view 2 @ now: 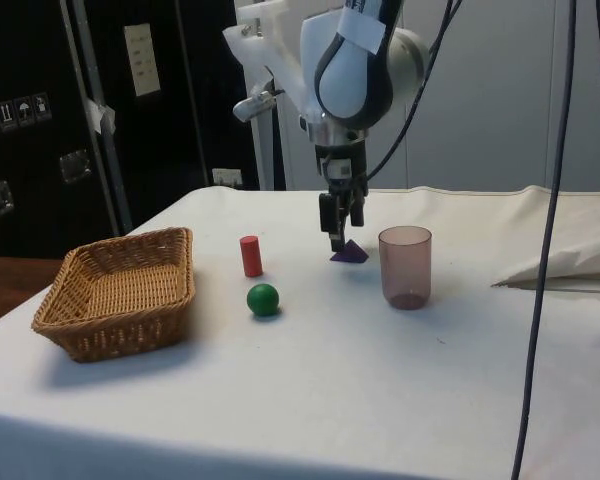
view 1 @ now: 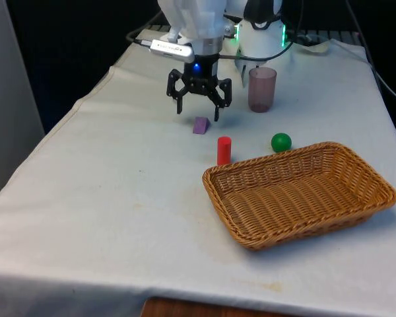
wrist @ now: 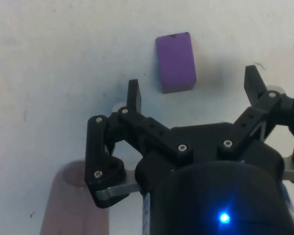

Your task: Pick up the triangular block and place it into the basket.

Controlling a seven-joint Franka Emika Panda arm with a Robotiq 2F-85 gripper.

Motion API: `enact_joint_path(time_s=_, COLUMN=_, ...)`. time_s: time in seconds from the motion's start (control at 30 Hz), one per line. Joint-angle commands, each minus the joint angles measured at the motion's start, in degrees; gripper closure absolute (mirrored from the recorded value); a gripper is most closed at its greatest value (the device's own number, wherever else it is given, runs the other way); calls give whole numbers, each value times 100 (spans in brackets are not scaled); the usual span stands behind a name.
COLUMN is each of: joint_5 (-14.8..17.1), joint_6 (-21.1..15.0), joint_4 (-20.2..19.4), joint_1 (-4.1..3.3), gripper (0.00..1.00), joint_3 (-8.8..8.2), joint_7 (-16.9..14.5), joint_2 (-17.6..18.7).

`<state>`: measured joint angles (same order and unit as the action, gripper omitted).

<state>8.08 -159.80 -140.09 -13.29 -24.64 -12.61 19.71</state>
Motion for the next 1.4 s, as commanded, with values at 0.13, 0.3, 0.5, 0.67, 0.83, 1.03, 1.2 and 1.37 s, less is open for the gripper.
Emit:
enact_joint_path(time_s=0.13, joint_5=126, joint_6=-160, joint_4=-52, joint_1=80, gripper=0, joint_3=138, joint_7=-120, joint_2=-34)
enact_joint_path(time_s=0.3, joint_5=149, joint_6=-304, joint_4=-97, joint_1=109, gripper=0, joint_3=189, joint_7=-183, joint_2=0)
enact_joint_path(time_s=0.5, joint_5=143, joint_6=-384, joint_4=-103, joint_1=115, gripper=5, joint_3=206, joint_7=-201, joint_2=52)
enact_joint_path(time_s=0.67, joint_5=0, joint_6=-344, joint_4=-69, joint_1=0, gripper=38, joint_3=57, joint_7=-74, joint_2=132)
enact_joint_path(time_s=0.83, joint_5=143, joint_6=-407, joint_4=-103, joint_1=120, gripper=58, joint_3=218, joint_7=-206, joint_2=74)
enact_joint_path(time_s=1.03, joint_5=143, joint_6=-413, joint_4=-103, joint_1=115, gripper=67, joint_3=212, joint_7=-206, joint_2=74)
enact_joint_path(time_s=1.2, joint_5=-23, joint_6=-258, joint_4=-57, joint_1=-23, gripper=67, joint_3=52, joint_7=-109, joint_2=-86)
enact_joint_path(time_s=1.37, joint_5=-126, joint_6=-92, joint_4=-11, joint_1=-69, gripper=67, joint_3=6, joint_7=-40, joint_2=-275)
